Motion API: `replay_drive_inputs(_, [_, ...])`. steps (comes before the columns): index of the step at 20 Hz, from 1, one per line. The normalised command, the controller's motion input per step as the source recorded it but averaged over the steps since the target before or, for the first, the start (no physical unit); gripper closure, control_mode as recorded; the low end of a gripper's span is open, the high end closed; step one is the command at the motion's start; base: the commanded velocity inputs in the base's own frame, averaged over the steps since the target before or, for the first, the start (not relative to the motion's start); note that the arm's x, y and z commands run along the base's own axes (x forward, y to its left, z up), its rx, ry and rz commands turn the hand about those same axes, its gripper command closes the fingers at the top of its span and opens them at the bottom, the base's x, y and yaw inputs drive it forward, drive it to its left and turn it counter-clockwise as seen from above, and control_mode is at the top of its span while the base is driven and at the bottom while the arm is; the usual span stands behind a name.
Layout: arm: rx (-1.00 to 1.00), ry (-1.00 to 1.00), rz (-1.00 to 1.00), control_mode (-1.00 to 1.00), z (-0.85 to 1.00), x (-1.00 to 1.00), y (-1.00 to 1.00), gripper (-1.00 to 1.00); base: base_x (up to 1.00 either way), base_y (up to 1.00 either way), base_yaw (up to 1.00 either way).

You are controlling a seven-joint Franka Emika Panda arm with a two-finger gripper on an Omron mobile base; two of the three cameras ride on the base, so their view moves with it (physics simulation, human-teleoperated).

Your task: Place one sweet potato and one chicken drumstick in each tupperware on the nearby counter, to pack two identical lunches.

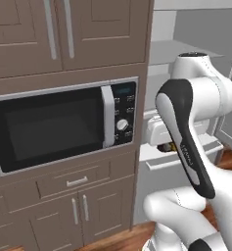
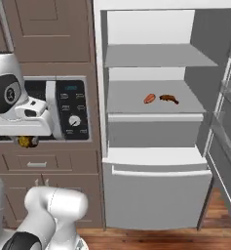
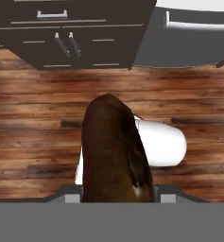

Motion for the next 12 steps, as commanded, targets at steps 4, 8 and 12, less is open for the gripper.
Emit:
replay_drive_inputs(4, [0.0,0.0,0.0,1.0,0.0,0.0,0.0,1.0,0.0,1.0,0.0])
replay_drive_inputs(8, [0.0,0.0,0.0,1.0,0.0,0.0,0.0,1.0,0.0,1.0,0.0])
replay_drive_inputs(12, [0.0,0.0,0.0,1.0,0.0,0.0,0.0,1.0,0.0,1.0,0.0])
